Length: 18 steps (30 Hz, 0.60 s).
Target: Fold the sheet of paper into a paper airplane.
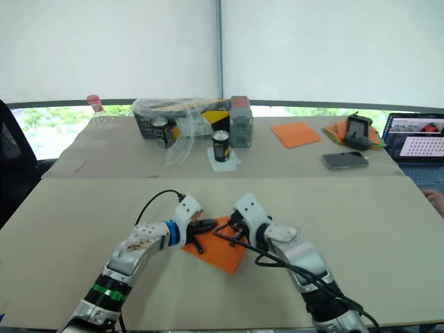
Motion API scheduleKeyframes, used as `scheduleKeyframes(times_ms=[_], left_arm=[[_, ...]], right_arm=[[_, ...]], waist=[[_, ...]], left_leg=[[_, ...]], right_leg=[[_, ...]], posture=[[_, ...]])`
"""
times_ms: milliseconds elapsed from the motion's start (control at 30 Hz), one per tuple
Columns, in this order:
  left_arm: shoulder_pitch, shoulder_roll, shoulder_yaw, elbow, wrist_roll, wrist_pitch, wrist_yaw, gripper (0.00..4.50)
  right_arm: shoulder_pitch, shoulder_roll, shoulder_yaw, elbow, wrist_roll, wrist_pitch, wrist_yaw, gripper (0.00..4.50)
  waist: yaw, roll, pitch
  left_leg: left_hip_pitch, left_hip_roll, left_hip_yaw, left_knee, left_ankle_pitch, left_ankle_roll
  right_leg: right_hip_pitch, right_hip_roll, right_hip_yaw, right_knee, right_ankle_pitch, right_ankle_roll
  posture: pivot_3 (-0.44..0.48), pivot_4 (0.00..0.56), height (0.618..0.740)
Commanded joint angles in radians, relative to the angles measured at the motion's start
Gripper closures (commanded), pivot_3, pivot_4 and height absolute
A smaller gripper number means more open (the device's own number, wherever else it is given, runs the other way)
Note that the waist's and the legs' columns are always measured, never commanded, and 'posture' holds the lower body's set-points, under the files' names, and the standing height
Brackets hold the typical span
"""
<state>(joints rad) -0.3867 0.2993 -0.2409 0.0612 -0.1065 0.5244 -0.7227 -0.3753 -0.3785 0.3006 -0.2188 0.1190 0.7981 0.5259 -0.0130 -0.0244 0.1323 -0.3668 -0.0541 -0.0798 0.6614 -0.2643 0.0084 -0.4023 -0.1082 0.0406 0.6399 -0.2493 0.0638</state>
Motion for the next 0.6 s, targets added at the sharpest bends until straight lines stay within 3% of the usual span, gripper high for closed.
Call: scheduleKeyframes(times_ms=[33,300,600], left_arm=[[0.056,0.019,-0.073,0.091,0.04,0.044,-0.01,4.47],[0.066,0.022,-0.089,0.068,0.04,0.046,-0.007,4.47],[0.063,0.047,-0.084,0.06,0.039,0.04,-0.011,4.47]], right_arm=[[0.007,0.014,-0.004,0.023,0.002,-0.053,0.01,4.5],[-0.003,0.083,-0.019,0.096,-0.023,-0.242,-0.024,4.5],[0.003,0.073,0.018,0.127,-0.031,-0.172,0.019,4.5]], waist=[[-0.001,0.0,0.0],[0.0,0.0,0.0],[-0.001,0.0,0.0]], left_leg=[[0.0,0.0,0.0,0.0,0.0,0.0],[0.001,0.0,0.0,0.0,0.0,0.0],[0.001,0.0,0.0,0.0,0.0,0.0]], right_leg=[[0.0,0.0,0.0,0.0,0.0,0.0],[0.001,0.0,0.0,0.0,0.0,0.0],[0.001,0.0,0.0,0.0,0.0,0.0]], posture=[[0.0,0.15,0.739],[0.0,0.15,0.739],[0.0,0.15,0.739]])
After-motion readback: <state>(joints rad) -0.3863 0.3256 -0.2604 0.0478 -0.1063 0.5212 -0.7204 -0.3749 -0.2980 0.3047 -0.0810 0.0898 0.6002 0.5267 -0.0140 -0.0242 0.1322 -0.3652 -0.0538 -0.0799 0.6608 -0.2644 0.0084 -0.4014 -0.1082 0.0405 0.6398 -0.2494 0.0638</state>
